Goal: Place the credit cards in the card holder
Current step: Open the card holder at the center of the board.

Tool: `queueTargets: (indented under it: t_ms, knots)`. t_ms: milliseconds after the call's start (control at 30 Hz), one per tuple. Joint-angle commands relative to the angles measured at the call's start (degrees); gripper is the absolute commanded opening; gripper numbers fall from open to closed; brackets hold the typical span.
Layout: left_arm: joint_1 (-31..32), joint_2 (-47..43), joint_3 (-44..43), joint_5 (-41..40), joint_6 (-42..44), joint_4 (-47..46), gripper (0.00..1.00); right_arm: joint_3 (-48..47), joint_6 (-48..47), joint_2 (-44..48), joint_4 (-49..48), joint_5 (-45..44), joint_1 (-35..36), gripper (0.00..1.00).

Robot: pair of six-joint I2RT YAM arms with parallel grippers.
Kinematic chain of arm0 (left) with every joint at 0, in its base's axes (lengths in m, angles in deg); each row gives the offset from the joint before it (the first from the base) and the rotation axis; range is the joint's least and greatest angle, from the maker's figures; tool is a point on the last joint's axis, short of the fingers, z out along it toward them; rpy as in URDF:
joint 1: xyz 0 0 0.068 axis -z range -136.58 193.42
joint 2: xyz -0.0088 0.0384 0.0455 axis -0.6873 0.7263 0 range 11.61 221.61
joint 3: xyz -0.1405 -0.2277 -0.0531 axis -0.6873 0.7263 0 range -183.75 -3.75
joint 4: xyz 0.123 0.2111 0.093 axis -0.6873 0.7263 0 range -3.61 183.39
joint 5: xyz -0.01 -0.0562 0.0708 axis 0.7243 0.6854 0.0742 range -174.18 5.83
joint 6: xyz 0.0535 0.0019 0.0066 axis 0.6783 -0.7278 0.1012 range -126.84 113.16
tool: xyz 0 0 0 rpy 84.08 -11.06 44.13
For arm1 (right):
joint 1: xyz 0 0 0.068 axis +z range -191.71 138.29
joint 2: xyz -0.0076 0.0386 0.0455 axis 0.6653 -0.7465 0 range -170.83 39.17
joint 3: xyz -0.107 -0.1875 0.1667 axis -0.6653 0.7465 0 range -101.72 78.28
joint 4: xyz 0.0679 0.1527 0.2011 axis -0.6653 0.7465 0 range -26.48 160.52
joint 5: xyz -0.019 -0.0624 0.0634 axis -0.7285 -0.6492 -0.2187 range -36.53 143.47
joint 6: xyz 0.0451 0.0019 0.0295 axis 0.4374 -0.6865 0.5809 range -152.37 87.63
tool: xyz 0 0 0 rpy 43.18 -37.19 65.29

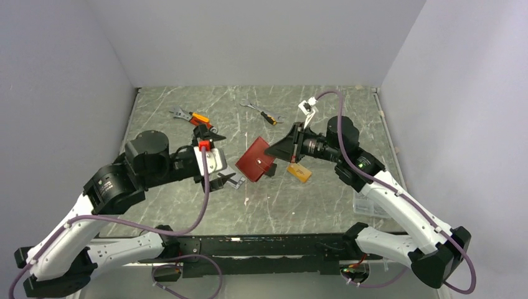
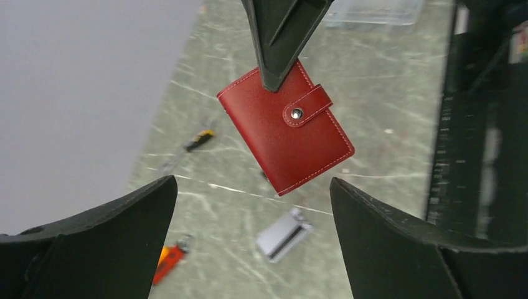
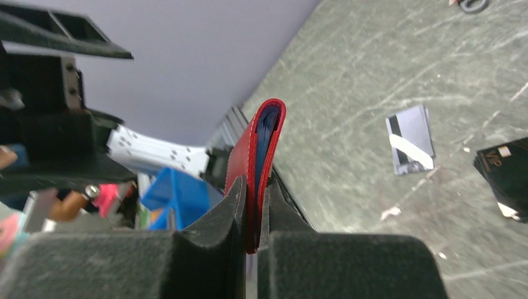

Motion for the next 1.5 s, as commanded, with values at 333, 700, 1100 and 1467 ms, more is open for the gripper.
queueTargets:
  t_ms: [333,700,1100,1467]
  knots:
    - [-22.7,6.5,6.2,40.8,-20.5,6.1,0.99,-6.1,-26.0,0.1,10.8,11.4,7.7,0.00]
    - [-26.8,8.8,7.2,62.8,-18.8,8.5,0.99,-10.4,-31.7,-4.2,11.9,12.4,10.8,0.00]
    - [-25.6,5.5,14.6,57.5,-22.9,-0.2,0.91,-17.9,-35.2,-9.2,15.9,13.9,13.1,0.00]
    - [-25.8,5.7,11.9,56.8,-17.1,4.4,0.50,-23.5,-39.6,-13.9,23.3,13.6,15.5,0.00]
